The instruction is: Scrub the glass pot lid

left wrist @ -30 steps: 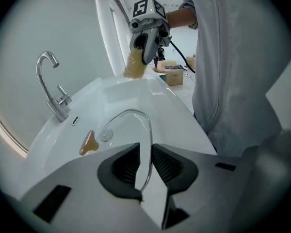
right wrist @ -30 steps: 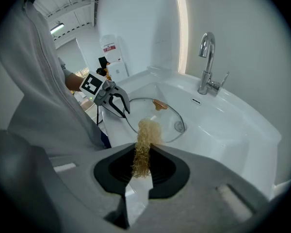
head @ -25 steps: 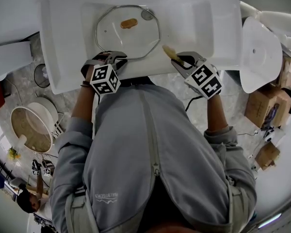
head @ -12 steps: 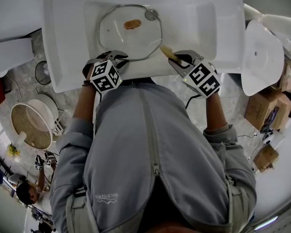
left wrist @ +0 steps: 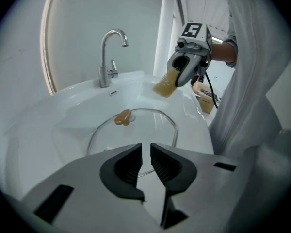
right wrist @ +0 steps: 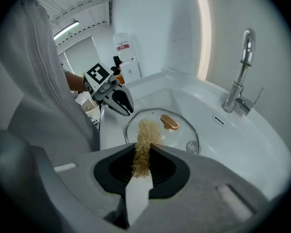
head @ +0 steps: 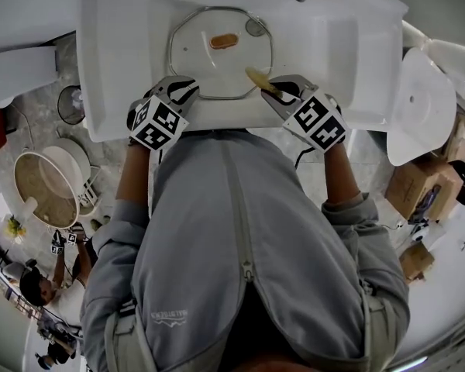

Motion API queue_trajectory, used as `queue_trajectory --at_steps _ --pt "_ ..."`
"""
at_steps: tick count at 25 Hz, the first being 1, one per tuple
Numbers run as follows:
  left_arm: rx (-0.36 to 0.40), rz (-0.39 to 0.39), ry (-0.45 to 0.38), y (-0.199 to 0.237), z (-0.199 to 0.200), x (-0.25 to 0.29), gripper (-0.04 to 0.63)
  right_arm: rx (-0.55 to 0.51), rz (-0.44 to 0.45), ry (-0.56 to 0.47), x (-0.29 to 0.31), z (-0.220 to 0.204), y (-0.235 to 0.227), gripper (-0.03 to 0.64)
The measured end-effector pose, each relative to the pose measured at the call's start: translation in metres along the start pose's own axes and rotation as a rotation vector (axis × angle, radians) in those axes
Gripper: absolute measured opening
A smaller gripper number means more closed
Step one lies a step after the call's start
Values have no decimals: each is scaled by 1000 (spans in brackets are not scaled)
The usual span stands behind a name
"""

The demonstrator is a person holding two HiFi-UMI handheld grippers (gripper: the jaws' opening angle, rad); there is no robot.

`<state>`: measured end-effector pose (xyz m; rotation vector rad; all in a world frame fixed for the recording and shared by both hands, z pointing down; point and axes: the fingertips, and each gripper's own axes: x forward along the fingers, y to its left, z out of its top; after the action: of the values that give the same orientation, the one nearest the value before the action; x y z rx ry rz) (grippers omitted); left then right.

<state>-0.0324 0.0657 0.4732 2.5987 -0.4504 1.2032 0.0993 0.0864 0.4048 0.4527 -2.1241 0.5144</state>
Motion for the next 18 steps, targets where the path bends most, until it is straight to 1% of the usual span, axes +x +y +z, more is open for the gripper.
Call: queue_trajectory --at_steps 3,6,8,11,13,15,18 --pt "-72 92 11 25 -5 -11 51 -59 15 1 16 24 -7 48" --pt "-132 135 33 40 -13 -15 51 -145 31 6 37 55 -15 48" --pt "-172 139 59 41 -19 -11 51 -218 45 24 56 75 -22 48" --pt "-212 122 108 38 -27 0 41 -333 64 70 88 105 -31 48" --pt "-220 112 148 36 -32 8 40 -413 65 115 111 121 -38 48" --pt "-209 102 189 33 -37 16 40 -512 49 182 135 132 -47 48" --pt "-218 87 220 28 -40 25 38 -676 23 293 168 141 -59 48"
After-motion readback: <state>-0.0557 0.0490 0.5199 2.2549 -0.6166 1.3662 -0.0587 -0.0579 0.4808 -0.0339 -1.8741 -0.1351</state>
